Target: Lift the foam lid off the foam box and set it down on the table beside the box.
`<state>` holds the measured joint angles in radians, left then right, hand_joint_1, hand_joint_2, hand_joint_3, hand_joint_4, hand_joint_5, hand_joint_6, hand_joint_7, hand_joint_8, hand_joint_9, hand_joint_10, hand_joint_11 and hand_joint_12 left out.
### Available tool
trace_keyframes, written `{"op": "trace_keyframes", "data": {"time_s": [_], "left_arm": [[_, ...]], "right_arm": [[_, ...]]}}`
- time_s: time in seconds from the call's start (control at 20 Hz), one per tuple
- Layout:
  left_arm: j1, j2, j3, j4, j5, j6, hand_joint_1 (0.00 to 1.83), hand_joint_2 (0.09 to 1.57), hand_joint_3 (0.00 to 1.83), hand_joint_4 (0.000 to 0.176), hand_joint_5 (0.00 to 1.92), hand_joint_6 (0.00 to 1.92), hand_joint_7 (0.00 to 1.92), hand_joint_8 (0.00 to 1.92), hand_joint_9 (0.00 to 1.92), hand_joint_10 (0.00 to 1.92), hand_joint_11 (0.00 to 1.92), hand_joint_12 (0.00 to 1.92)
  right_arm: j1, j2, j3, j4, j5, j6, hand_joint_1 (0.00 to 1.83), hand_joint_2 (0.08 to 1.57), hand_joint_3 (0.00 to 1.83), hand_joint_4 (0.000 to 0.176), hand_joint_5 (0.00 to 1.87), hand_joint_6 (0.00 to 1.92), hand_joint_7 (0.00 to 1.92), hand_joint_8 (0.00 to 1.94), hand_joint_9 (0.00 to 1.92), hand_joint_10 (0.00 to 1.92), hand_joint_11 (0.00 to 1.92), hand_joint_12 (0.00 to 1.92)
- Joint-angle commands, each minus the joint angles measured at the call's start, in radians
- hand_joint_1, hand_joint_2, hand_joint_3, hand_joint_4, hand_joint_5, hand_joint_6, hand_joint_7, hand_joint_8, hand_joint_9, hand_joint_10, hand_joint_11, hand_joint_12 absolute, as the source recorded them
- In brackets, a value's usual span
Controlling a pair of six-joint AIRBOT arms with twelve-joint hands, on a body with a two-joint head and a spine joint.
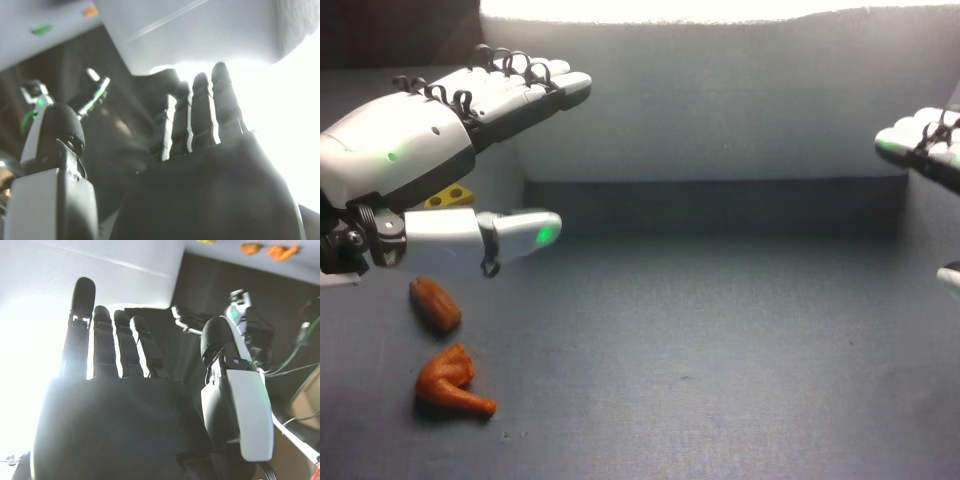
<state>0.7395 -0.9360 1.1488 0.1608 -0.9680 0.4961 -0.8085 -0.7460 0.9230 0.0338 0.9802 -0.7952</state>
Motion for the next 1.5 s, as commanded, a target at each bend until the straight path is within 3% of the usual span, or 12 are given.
{"op": "trace_keyframes", "data": {"time_s": [0.0,0.2,0.3,0.6,0.75,0.9,1.05,1.1,1.15,1.35,1.4,1.45], "left_arm": [[-0.01,-0.003,0.005,-0.024,-0.112,-0.006,0.29,1.27,0.01,0.036,0.02,0.01,0.0,0.0,0.0,0.0,0.0,0.0],[-0.001,-0.003,-0.004,-0.026,-0.139,-0.013,0.3,1.26,0.0,0.035,0.02,0.01,0.0,0.0,0.0,0.0,0.0,0.0],[0.009,-0.001,-0.01,-0.042,-0.161,-0.013,0.3,1.25,0.0,0.052,0.0,0.0,0.0,0.0,0.0,0.0,0.0,0.0],[0.052,0.026,-0.049,-0.123,-0.294,0.027,0.29,1.25,0.0,0.028,0.02,0.01,0.0,0.0,0.0,0.0,0.0,0.0],[0.059,0.027,-0.055,-0.171,-0.352,0.049,0.36,1.21,0.0,0.053,0.03,0.01,0.0,0.0,0.0,0.0,0.02,0.01],[0.059,0.026,-0.053,-0.22,-0.386,0.069,0.51,1.2,0.0,0.016,0.0,0.0,0.0,0.0,0.0,0.0,0.02,0.03],[0.058,0.018,-0.045,-0.278,-0.414,0.091,0.48,1.2,0.0,0.021,0.0,0.0,0.0,0.0,0.0,0.0,0.0,0.09],[0.058,0.013,-0.042,-0.299,-0.424,0.101,0.51,1.18,0.0,0.051,0.0,0.0,0.0,0.0,0.0,0.0,0.0,0.16],[0.058,0.006,-0.036,-0.328,-0.431,0.109,0.51,1.17,0.0,0.056,0.0,0.0,0.0,0.0,0.0,0.0,0.0,0.05],[0.039,-0.031,0.012,-0.411,-0.407,0.108,0.52,1.17,0.0,0.023,0.0,0.0,0.0,0.0,0.0,0.0,0.04,0.02],[0.031,-0.04,0.026,-0.426,-0.391,0.107,0.56,1.17,0.0,0.029,0.0,0.0,0.0,0.0,0.0,0.0,0.01,0.32],[0.024,-0.05,0.041,-0.441,-0.376,0.105,0.56,1.17,0.0,0.029,0.0,0.0,0.0,0.0,0.0,0.0,0.01,0.32]], "right_arm": [[0.01,0.01,0.006,0.021,0.111,-0.002,0.57,1.24,0.0,0.0,0.0,0.0,0.0,0.0,0.0,0.0,0.0,0.05],[0.009,0.01,0.005,0.041,0.126,-0.009,0.54,1.2,0.0,0.0,0.0,0.0,0.0,0.0,0.0,0.0,0.02,0.01],[0.006,0.01,0.003,0.056,0.144,-0.014,0.58,1.2,0.0,0.0,0.0,0.0,0.0,0.0,0.0,0.0,0.0,0.0],[-0.024,0.014,-0.013,0.154,0.286,-0.044,0.63,1.23,0.01,0.0,0.0,0.0,0.0,0.0,0.0,0.0,0.0,0.0],[-0.034,0.013,-0.014,0.205,0.35,-0.059,0.73,1.25,0.01,0.0,0.0,0.0,0.0,0.0,0.0,0.0,0.0,0.0],[-0.034,0.013,-0.012,0.241,0.388,-0.076,0.73,1.27,0.01,0.0,0.0,0.0,0.0,0.0,0.0,0.0,0.0,0.0],[-0.031,0.007,0.003,0.272,0.401,-0.086,0.68,1.26,0.01,0.005,0.0,0.0,0.0,0.0,0.0,0.0,0.04,0.02],[-0.028,0.001,0.011,0.285,0.402,-0.09,0.47,1.18,0.04,0.0,0.0,0.0,0.0,0.0,0.0,0.0,0.01,0.51],[-0.023,-0.006,0.021,0.302,0.403,-0.095,0.42,1.18,0.02,0.0,0.0,0.0,0.0,0.0,0.0,0.0,0.0,0.86],[-0.006,-0.032,0.066,0.376,0.39,-0.107,0.45,1.17,0.0,0.01,0.0,0.0,0.0,0.0,0.0,0.0,0.0,1.29],[0.0,-0.039,0.079,0.392,0.382,-0.108,0.4,1.18,0.0,0.036,0.0,0.0,0.0,0.0,0.0,0.0,0.0,1.67],[0.009,-0.044,0.089,0.406,0.374,-0.112,0.4,1.18,0.0,0.036,0.0,0.0,0.0,0.0,0.0,0.0,0.0,1.67]]}}
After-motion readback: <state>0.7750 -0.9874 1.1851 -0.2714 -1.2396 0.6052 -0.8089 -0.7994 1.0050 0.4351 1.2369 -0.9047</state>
